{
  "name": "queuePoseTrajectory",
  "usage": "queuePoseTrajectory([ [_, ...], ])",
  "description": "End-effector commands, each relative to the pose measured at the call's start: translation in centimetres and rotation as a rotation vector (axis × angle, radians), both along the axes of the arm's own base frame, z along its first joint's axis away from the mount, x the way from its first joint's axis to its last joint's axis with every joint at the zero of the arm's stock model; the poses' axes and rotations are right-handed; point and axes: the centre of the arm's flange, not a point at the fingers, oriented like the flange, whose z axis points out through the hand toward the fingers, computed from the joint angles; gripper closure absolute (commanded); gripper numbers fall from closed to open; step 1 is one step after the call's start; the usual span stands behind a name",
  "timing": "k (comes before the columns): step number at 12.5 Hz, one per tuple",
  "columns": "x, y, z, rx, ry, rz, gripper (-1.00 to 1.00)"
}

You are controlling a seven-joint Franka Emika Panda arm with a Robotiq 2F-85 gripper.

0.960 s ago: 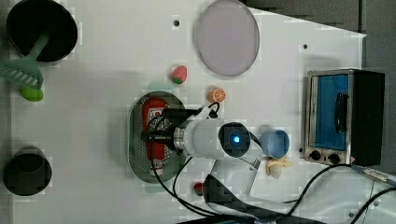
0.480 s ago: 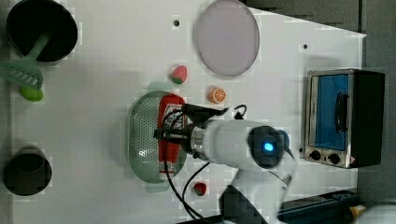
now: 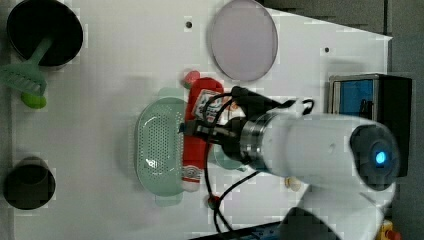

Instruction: Pick ketchup from strainer and place it on the table

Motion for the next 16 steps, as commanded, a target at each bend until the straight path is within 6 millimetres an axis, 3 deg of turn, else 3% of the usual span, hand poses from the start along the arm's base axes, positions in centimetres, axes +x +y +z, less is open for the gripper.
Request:
queuePoseTrajectory([
  [1, 6.8, -7.7, 1.2, -0.033, 0.047, -0.099, -0.21],
  [4, 11.5, -14.2, 1.8, -0.050, 0.067, -0.124, -0.21],
  [8, 15.6, -25.5, 0.5, -0.123, 0.045, -0.176, -0.21],
  [12, 16.8, -33.8, -0.4, -0.166, 0.062, -0.108, -0.21],
  [16, 15.8, -37.8, -3.1, -0.176, 0.103, -0.107, -0.21],
])
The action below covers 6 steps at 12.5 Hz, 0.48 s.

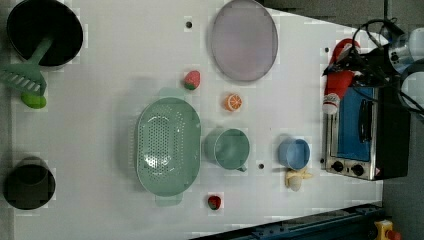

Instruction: Pick ketchup from strainer and place it on the table

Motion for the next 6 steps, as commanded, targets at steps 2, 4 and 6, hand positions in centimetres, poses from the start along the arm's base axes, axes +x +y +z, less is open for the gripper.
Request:
queuePoseTrajectory([
  [2, -1.8, 3.2, -1.2, 0.024, -0.028, 0.149, -0.21],
  [4, -3.1, 2.6, -3.9, 0.034, -0.046, 0.147, -0.21],
  [6, -4.9, 1.8, -7.2, 0.054, -0.054, 0.135, -0.21],
])
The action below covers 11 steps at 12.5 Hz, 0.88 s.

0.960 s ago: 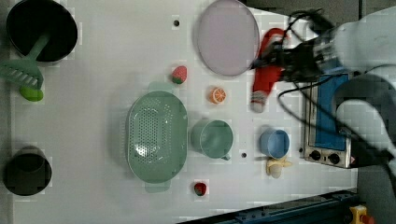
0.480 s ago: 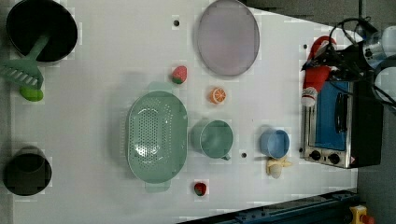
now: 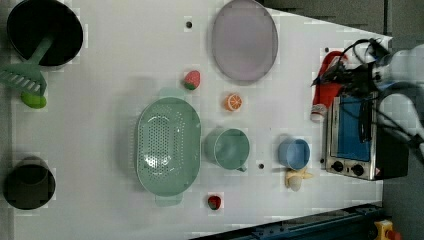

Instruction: Pick ketchup from strainer and place it on the table

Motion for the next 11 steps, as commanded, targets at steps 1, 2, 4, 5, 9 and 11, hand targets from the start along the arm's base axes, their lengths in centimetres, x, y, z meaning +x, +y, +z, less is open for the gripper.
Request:
queuePoseTrajectory([
  [1, -1.9, 2.4, -2.5, 0.029, -0.030, 0.089, -0.21],
  [2, -3.1, 2.1, -4.2, 0.039, -0.046, 0.087, -0.21],
  [4, -5.3, 2.1, -7.0, 0.055, -0.063, 0.086, -0.21],
  [5, -6.3, 2.1, -8.0, 0.059, -0.048, 0.084, -0.21],
  [9, -8.0, 2.1, -11.2, 0.077, 0.004, 0.078, -0.27],
  [11, -7.9, 2.3, -11.7, 0.082, 0.010, 0.079, -0.68],
])
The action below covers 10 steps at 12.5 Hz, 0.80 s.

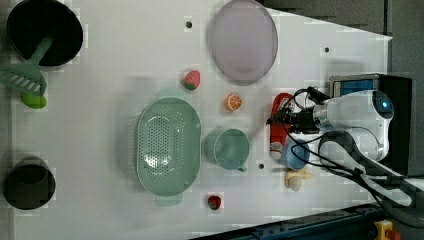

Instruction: Pick ketchup from strainer and place it on the table

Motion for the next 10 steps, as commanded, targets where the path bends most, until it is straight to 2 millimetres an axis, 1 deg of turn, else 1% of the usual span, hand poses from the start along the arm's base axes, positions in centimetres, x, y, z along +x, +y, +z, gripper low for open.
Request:
queuePoseTrajectory([
  [1, 2.5, -0.9, 2.8, 0.006, -0.100, 0.009, -0.90],
  [2, 3.5, -0.8, 4.7, -0.001, -0.141, 0.012, -1.00],
  [5, 6.5, -0.8, 12.4, -0.033, -0.270, 0.014, -1.00],
  [8, 8.7, -1.4, 20.0, -0.071, -0.316, -0.022, -1.00],
  [10, 9.8, -1.8, 24.1, -0.091, -0.301, -0.085, -1.00],
])
